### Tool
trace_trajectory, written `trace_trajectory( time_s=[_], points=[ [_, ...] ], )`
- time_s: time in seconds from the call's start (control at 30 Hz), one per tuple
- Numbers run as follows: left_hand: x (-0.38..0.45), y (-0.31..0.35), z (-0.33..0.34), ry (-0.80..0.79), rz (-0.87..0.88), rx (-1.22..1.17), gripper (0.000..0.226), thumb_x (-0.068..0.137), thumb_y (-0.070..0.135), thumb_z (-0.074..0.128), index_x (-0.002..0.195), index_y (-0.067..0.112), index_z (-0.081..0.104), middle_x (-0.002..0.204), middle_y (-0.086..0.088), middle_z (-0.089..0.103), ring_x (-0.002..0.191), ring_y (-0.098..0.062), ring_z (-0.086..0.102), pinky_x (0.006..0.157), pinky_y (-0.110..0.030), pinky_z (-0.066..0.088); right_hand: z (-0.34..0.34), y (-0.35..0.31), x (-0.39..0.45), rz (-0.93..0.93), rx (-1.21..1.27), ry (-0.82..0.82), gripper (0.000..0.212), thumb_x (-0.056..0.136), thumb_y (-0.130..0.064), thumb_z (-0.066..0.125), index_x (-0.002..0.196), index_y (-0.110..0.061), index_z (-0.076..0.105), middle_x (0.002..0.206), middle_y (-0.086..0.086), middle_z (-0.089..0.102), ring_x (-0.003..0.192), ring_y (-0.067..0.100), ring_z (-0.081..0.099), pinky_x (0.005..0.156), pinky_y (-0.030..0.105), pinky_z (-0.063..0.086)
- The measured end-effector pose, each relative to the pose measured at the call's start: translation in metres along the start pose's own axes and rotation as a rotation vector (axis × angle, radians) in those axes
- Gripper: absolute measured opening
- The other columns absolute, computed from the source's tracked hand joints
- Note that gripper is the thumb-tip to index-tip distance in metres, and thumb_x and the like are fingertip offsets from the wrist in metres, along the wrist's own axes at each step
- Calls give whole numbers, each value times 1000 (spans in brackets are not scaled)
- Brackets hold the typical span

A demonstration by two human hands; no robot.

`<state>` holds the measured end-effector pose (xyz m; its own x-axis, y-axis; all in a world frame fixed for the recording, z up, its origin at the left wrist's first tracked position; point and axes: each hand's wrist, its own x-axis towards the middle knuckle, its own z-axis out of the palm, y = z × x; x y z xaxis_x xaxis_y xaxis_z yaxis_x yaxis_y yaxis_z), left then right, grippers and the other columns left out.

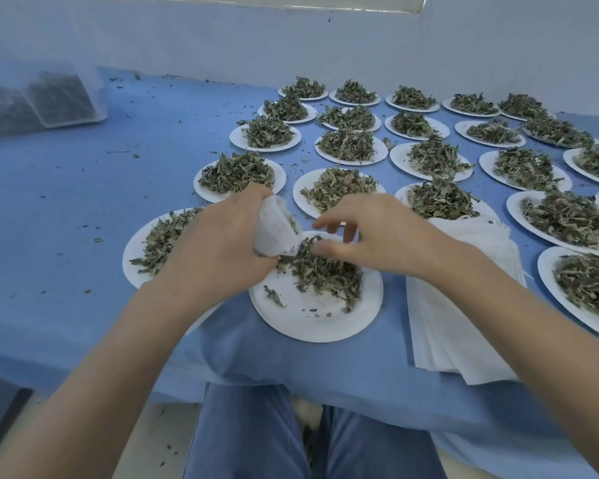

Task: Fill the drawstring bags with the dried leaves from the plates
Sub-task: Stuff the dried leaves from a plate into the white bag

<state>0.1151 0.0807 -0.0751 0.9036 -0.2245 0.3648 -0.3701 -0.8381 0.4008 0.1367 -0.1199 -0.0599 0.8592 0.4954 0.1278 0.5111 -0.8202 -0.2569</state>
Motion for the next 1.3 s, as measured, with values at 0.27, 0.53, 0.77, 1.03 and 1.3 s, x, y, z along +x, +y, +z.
trace_trajectory(
  time_s=[0.27, 0.53, 0.77, 1.03, 1.3],
  points=[
    [1, 0, 6, -16, 30, 46, 49, 70, 18, 68, 115, 26, 50, 84, 10, 51, 80, -19, 48, 68, -33, 44, 20, -7, 3, 48, -147, -162, 44, 88, -44, 58, 123, -18, 59, 109, 5, 55, 103, 20, 52, 86, 30, 44],
    [1, -3, 9, -41, 11, 101, 50, 69, 18, 68, 113, 21, 45, 75, 9, 45, 74, -24, 49, 61, -38, 48, -5, -6, -5, -32, 9, 35, 24, 87, -29, 64, 104, -16, 73, 91, 4, 71, 81, 18, 63, 76, 26, 42],
    [2, 0, 9, -74, 11, 251, 48, 73, 18, 65, 115, 21, 43, 99, 2, 57, 81, -17, 40, 60, -30, 35, -21, -12, -6, -123, -45, 97, 23, 89, -31, 60, 103, -16, 72, 92, 3, 68, 79, 14, 57, 75, 32, 43],
    [0, 13, 17, 25, 87, 169, 37, 74, 27, 68, 105, 15, 52, 90, 6, 54, 84, -20, 48, 61, -30, 29, -1, -25, 1, -240, -98, 163, 13, 89, -18, 58, 88, -12, 69, 82, 5, 64, 84, 24, 54, 74, 42, 43],
    [1, 20, 20, 75, 4, -10, 46, 66, 40, 61, 105, 19, 50, 79, 13, 47, 71, -15, 42, 55, -29, 32, 12, -29, -4, -11, 506, 318, 29, 77, -8, 71, 102, -21, 71, 79, -12, 67, 68, -4, 55, 70, 12, 44]
  ],
)
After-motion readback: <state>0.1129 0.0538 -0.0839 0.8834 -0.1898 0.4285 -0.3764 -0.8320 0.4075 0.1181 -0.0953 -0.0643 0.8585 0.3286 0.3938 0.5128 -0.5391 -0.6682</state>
